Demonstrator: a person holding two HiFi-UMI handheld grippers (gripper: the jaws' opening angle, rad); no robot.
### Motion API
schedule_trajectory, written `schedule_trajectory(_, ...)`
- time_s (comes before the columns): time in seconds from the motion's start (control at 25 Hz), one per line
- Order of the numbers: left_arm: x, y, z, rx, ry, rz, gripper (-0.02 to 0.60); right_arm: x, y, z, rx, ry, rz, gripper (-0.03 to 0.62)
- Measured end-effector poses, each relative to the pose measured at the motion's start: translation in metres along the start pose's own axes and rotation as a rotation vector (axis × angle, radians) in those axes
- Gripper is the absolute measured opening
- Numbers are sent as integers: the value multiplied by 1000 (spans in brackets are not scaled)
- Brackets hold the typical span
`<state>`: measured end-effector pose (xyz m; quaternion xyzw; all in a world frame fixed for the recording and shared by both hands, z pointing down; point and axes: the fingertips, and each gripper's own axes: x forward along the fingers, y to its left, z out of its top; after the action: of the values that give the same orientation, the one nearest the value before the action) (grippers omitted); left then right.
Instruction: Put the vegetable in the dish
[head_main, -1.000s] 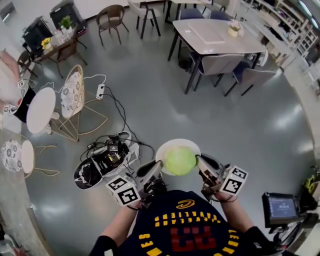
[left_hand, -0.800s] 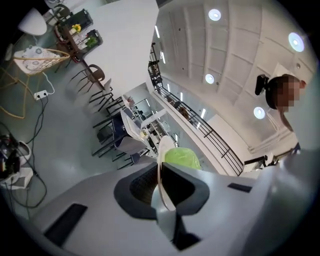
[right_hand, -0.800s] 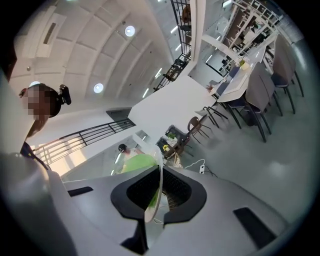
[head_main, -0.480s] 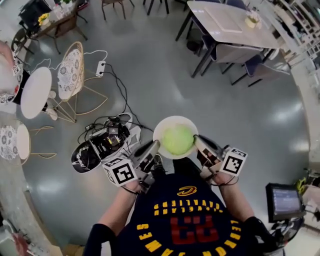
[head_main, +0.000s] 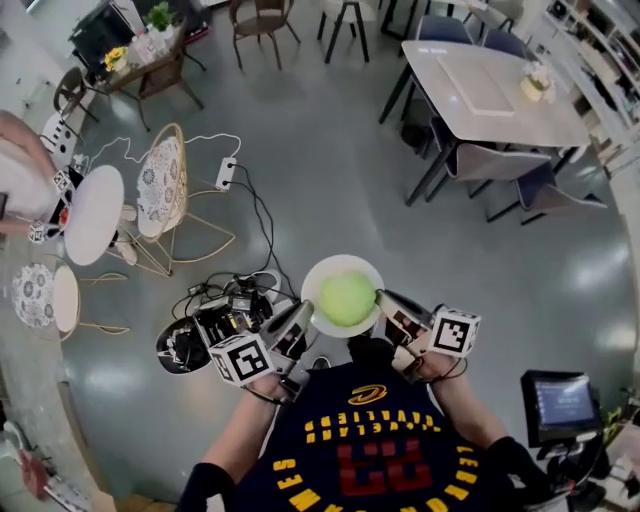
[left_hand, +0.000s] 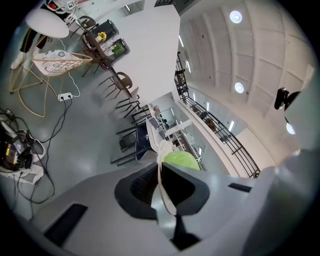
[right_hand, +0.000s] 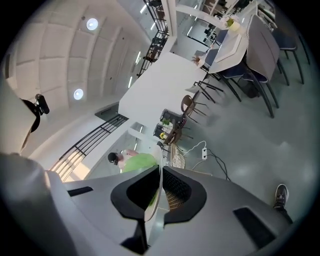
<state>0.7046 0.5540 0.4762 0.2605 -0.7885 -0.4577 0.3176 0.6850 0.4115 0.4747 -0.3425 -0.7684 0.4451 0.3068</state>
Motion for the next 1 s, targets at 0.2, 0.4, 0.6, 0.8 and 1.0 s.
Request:
schedule_trajectory(0.2,60,-11,32,-52,-55,29,20,14,-25,68,29,42,17,21)
schedule_trajectory(0.4,108,-5,58,-180,-128,69,20,28,-57,118,91,44,-24,21)
schedule_trajectory(0.6,134,9,81,-209,-129,102,18,45,-93,137,187,64,-122,21)
schedule_trajectory(0.8,166,29,128,-256,-150,52,20,99,-98,172,138,71,-52,20)
schedule_trajectory(1.0,199,52,205,-211,-94,58,18,155,-114,214,165,34,-144,21)
